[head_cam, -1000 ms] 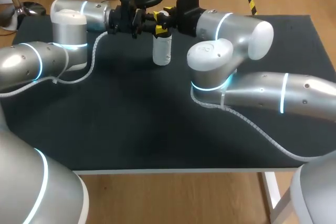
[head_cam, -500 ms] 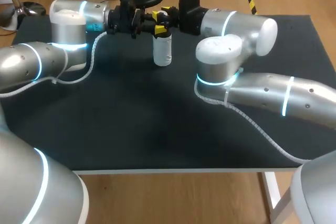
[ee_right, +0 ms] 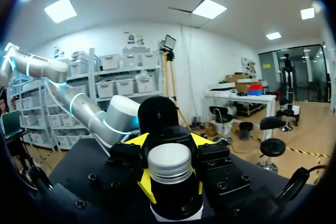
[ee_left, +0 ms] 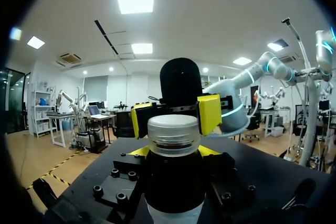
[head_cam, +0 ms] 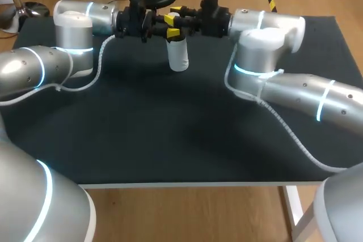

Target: Unscrew the bottle cap

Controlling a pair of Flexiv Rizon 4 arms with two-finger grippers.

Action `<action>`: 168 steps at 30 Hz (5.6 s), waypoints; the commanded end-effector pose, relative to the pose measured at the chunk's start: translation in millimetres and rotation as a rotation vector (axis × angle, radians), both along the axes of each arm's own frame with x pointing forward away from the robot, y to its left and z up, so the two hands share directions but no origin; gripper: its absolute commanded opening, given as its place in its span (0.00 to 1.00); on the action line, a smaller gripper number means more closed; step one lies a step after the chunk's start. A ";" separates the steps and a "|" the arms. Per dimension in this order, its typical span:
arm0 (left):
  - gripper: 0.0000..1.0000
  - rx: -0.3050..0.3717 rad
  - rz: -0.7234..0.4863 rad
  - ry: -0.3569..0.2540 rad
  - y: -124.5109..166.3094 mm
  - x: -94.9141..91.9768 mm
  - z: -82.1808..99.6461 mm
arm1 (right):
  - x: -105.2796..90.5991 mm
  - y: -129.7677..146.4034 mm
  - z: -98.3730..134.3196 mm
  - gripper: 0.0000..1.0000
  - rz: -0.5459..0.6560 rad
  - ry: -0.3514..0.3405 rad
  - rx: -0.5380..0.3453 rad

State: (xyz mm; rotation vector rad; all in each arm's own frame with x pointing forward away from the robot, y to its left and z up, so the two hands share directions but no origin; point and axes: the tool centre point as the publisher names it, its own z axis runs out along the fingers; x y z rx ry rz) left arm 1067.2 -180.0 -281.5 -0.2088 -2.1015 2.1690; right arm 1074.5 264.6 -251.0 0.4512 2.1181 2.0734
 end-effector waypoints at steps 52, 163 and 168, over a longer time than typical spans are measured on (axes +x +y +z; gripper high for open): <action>0.00 0.000 0.003 -0.002 -2.7 0.6 2.9 | -33.6 6.0 10.5 0.00 1.858 -0.003 0.218; 1.00 -0.270 0.044 -0.057 25.2 -1.3 13.9 | 6.8 -248.5 -88.2 1.00 0.478 0.286 -0.062; 1.00 -0.270 0.044 -0.057 25.2 -1.3 13.9 | 6.8 -248.5 -88.2 1.00 0.478 0.286 -0.062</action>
